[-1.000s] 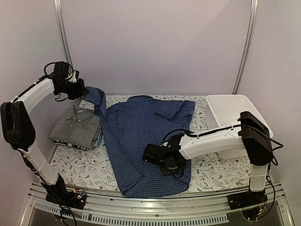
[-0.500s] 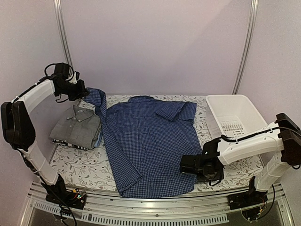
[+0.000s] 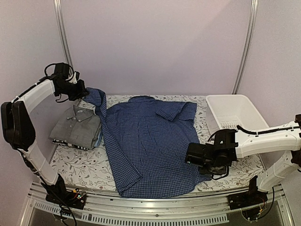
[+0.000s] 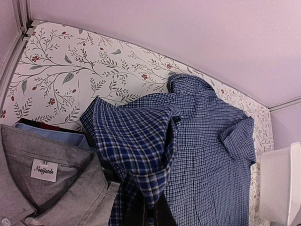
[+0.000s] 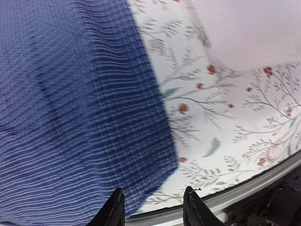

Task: Fold and stack the long sleeve shirts
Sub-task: Flatten out the crumpled shirt at the center of the board.

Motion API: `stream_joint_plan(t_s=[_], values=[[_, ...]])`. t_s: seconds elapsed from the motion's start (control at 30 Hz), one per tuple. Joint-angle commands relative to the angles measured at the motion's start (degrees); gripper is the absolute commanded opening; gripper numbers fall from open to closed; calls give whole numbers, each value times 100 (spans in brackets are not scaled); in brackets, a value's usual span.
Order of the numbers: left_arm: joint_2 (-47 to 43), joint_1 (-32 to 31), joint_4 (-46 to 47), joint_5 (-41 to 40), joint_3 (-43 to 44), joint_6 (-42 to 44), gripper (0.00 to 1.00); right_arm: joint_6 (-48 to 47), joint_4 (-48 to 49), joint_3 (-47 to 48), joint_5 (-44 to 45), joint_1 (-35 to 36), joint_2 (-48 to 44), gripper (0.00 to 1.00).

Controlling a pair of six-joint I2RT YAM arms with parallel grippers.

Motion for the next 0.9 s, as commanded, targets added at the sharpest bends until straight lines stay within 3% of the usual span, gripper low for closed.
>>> stream_joint_plan(t_s=[0.0, 0.1, 0.3, 0.5, 0.87], values=[[-134, -52, 126, 97, 65, 62, 0, -1639, 1585, 947, 35, -5, 221, 41], [-137, -50, 138, 92, 64, 63, 0, -2718, 2757, 1445, -548, -8, 872, 41], [-115, -172, 163, 112, 72, 64, 0, -3585, 4060, 2533, -1809, -3, 2364, 40], [-96, -185, 157, 95, 91, 86, 0, -3818, 4147, 3468, -2208, -59, 3568, 38], [-66, -185, 128, 77, 156, 92, 0, -3724, 3909, 3452, -2336, 47, 3871, 36]])
